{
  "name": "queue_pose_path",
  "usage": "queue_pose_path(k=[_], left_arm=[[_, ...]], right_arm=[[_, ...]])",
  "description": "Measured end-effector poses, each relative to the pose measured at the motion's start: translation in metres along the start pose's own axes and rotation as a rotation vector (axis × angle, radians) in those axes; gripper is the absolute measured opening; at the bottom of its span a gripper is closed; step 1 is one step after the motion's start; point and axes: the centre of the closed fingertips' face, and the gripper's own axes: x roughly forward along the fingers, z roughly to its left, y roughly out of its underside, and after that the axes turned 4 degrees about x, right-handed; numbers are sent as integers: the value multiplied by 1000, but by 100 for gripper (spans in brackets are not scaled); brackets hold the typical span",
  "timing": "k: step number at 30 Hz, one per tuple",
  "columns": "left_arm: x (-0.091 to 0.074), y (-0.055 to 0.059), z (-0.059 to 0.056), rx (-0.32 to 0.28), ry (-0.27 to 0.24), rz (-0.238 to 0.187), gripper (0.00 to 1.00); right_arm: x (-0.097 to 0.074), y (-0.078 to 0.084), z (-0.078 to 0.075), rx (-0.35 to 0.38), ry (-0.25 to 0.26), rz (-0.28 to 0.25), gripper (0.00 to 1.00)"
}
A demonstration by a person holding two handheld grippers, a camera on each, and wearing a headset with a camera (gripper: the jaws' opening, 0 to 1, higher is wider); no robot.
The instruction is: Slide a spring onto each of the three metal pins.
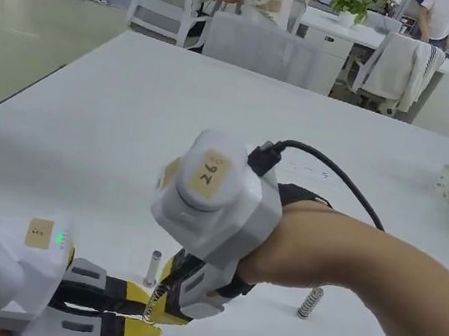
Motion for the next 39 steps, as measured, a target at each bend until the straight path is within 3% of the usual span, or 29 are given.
queue_pose_path(k=[9,39], left_arm=[[0,2,0,-10,-1,6,8],[-19,18,22,-95,-131,16,53]], right_arm=[[0,1,-2,-1,2,2,8],[-3,6,-15,12,26,11,8]])
